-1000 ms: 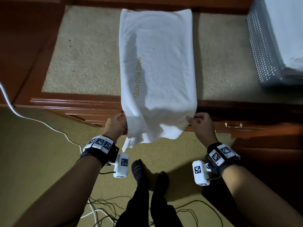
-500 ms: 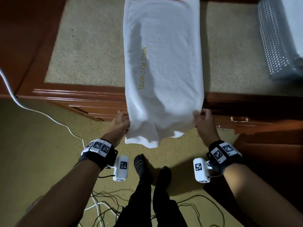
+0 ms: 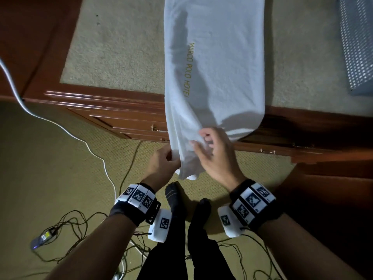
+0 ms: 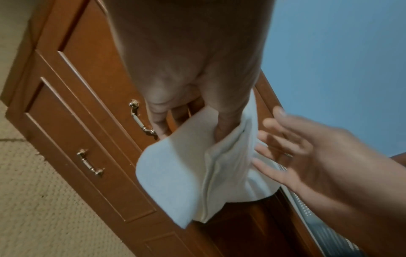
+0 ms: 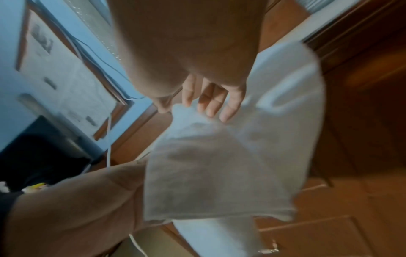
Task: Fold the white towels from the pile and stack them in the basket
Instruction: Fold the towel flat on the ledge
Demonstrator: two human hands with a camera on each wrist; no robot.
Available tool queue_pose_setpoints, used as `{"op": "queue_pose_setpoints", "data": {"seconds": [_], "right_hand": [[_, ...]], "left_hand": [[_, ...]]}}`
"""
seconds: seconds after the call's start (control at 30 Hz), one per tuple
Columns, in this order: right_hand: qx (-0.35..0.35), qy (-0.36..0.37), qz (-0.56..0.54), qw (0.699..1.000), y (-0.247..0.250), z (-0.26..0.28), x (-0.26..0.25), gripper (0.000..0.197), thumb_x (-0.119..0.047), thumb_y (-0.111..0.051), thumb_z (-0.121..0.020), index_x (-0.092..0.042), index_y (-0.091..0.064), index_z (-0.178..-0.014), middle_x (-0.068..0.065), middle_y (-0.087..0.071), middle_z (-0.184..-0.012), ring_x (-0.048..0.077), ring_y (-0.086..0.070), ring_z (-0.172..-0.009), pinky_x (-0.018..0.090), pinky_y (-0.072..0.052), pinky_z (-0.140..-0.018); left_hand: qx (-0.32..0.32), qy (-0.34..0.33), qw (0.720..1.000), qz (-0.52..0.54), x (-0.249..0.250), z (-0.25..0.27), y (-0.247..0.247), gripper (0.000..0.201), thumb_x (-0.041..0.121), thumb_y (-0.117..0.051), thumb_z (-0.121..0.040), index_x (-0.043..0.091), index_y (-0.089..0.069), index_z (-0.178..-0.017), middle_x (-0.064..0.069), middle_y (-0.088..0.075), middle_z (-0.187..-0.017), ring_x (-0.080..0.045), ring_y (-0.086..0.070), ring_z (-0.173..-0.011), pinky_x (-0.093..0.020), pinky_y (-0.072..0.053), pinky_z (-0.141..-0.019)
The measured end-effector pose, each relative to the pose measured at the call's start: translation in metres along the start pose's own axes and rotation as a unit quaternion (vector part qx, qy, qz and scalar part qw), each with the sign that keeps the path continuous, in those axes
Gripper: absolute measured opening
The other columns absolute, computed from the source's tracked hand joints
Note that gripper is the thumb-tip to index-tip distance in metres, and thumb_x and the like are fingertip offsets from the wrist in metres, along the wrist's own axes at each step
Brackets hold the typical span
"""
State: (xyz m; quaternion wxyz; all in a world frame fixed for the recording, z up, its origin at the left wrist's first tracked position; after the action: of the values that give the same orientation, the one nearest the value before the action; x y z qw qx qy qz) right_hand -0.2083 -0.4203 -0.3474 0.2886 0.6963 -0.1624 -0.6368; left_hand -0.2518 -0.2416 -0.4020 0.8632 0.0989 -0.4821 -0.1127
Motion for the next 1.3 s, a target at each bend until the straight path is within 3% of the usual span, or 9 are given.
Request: {"op": "queue_pose_setpoints", "data": {"seconds": [0.1,0.23,0.37,0.5,0.63,0.77,0.9,1.1,1.3], "right_hand": [[-0.066,-0.043,0.005,0.997,-0.022,-0.011,-0.01,0.061,-0.061,-0.072,-0.086,-0.02,-0.055,-0.128,-0.004,-0.056,-0.122,0.01,-0.052,-0.112,0.022,-0.046,-0.094],[-0.108,-0.085,0.032,0.99,-0.026,-0.012,-0.005,0.04,-0.033,-0.074,-0.091,-0.014,-0.061,-0.124,0.001,-0.061,-0.12,0.011,-0.057,-0.109,0.02,-0.044,-0.088],[-0.1,-0.156,0.019,0.983,-0.003,-0.009,0.014,0.016,-0.023,-0.053,-0.103,-0.016,-0.045,-0.091,-0.004,-0.054,-0.081,0.017,-0.054,-0.072,0.025,-0.042,-0.059],[-0.012,-0.197,-0.041,0.979,0.021,-0.002,0.037,0.008,-0.018,-0.05,-0.106,-0.016,-0.053,-0.113,0.0,-0.061,-0.104,0.013,-0.058,-0.096,0.033,-0.047,-0.084],[0.041,-0.098,-0.072,0.992,0.031,0.01,0.013,0.058,-0.004,-0.057,-0.102,-0.025,-0.04,-0.153,-0.006,-0.051,-0.151,-0.003,-0.048,-0.135,0.019,-0.042,-0.111],[-0.014,-0.009,-0.017,1.0,0.022,0.014,0.003,0.054,0.011,-0.049,-0.095,-0.021,-0.06,-0.137,0.002,-0.06,-0.137,0.006,-0.057,-0.125,0.023,-0.047,-0.105],[-0.055,-0.055,0.022,0.997,0.017,0.014,0.019,0.042,0.012,-0.05,-0.093,-0.021,-0.074,-0.104,-0.001,-0.067,-0.11,0.012,-0.066,-0.103,0.014,-0.047,-0.088],[-0.098,-0.052,0.04,0.993,0.004,0.011,0.018,0.034,0.002,-0.059,-0.095,-0.026,-0.078,-0.103,0.001,-0.067,-0.105,0.011,-0.065,-0.091,0.023,-0.054,-0.085],[-0.114,-0.041,0.052,0.991,-0.004,0.01,0.008,0.034,0.001,-0.057,-0.093,-0.023,-0.079,-0.103,0.002,-0.057,-0.105,0.018,-0.062,-0.093,0.019,-0.048,-0.084]], "left_hand": [[-0.034,-0.016,0.995,0.089,0.002,0.01,-0.002,0.021,0.01,-0.072,-0.092,0.028,-0.08,-0.099,-0.011,-0.079,-0.096,-0.04,-0.073,-0.095,-0.057,-0.058,-0.086],[-0.047,-0.006,0.982,0.184,0.003,0.016,-0.001,0.026,-0.005,-0.066,-0.095,0.011,-0.076,-0.112,-0.008,-0.079,-0.108,-0.022,-0.076,-0.102,-0.033,-0.06,-0.09],[-0.029,0.034,0.975,0.217,-0.016,0.014,0.003,0.018,-0.002,-0.063,-0.098,0.009,-0.071,-0.11,-0.009,-0.079,-0.107,-0.022,-0.074,-0.1,-0.037,-0.06,-0.092],[0.003,0.104,0.963,0.25,-0.032,0.017,0.005,0.016,0.009,-0.055,-0.106,0.006,-0.061,-0.12,-0.013,-0.075,-0.116,-0.031,-0.07,-0.11,-0.037,-0.061,-0.086],[0.029,0.158,0.946,0.281,-0.037,0.013,-0.003,0.019,0.006,-0.047,-0.107,0.002,-0.056,-0.123,-0.025,-0.068,-0.123,-0.035,-0.067,-0.109,-0.053,-0.054,-0.097],[0.066,0.187,0.927,0.318,-0.028,0.014,-0.014,0.019,0.018,-0.055,-0.104,0.001,-0.049,-0.109,-0.02,-0.063,-0.104,-0.029,-0.066,-0.086,-0.049,-0.056,-0.08],[0.022,0.113,0.989,0.093,-0.016,0.014,-0.016,0.072,0.049,-0.092,-0.07,0.021,-0.046,-0.117,-0.002,-0.068,-0.111,-0.019,-0.072,-0.095,-0.042,-0.062,-0.08],[0.046,0.079,0.987,-0.131,0.0,0.013,-0.015,0.051,0.028,-0.076,-0.081,0.023,-0.049,-0.124,0.005,-0.061,-0.096,-0.02,-0.061,-0.088,-0.02,-0.039,-0.058],[0.121,0.026,0.988,-0.094,-0.003,0.035,0.017,0.028,0.004,-0.064,-0.088,0.019,-0.053,-0.109,0.009,-0.063,-0.089,-0.003,-0.062,-0.078,-0.009,-0.043,-0.048]]}}
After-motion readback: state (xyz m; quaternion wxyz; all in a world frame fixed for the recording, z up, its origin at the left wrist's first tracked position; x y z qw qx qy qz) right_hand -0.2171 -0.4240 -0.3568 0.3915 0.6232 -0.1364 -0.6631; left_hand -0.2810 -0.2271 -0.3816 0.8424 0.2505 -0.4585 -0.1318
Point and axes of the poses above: each hand's wrist, its own z-axis away from the middle knuckle, its own y-axis out of the back of the hand, x = y × z, the point moved 6 cm from there along -z, towards the middle knuckle
